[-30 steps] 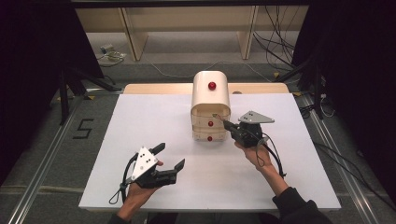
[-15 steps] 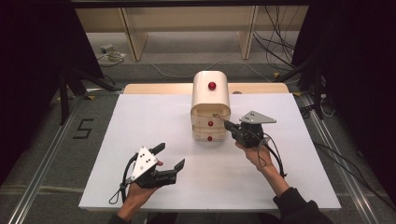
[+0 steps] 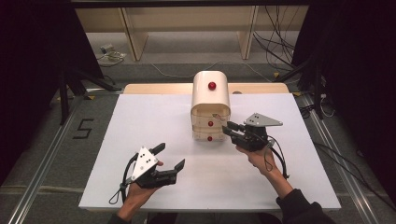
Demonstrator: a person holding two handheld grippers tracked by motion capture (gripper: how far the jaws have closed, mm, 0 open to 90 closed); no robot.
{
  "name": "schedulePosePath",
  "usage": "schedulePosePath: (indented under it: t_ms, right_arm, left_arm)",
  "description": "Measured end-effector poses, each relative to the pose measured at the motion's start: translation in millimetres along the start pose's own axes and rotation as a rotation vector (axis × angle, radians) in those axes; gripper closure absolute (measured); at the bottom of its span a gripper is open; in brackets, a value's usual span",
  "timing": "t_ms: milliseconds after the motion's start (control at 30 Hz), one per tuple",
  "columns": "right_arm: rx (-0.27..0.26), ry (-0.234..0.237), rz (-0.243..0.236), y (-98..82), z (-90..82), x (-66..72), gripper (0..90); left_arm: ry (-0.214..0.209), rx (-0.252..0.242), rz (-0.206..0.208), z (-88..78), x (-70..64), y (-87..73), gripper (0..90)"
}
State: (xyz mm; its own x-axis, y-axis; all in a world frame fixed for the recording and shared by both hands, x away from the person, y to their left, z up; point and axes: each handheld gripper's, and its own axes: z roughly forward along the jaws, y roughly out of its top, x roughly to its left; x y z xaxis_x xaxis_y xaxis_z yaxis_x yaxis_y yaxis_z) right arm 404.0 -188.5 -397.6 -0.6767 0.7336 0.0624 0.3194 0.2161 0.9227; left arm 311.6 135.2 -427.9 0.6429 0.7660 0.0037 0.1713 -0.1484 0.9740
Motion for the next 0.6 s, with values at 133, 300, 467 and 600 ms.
schedulePosePath:
  t_ms: [133,300,467,600]
  right_arm:
    - [-0.008,0.013,-0.001,0.3,-5.4,1.8,52.6]
    - [-0.015,0.021,0.015,1.2,-12.6,3.5,42.9]
    - [-0.009,0.02,0.009,0.9,-16.3,5.8,32.7]
    - [-0.008,0.034,0.021,-0.3,-18.8,7.0,26.2]
  left_arm:
    - [0.0,-0.001,-0.002,-0.1,0.2,0.0,14.7]
    - [0.0,0.0,-0.001,-0.1,0.2,0.1,14.7]
    - [0.0,0.0,0.001,-0.3,0.5,0.2,14.7]
    - [0.0,-0.001,-0.002,-0.5,0.8,0.2,14.7]
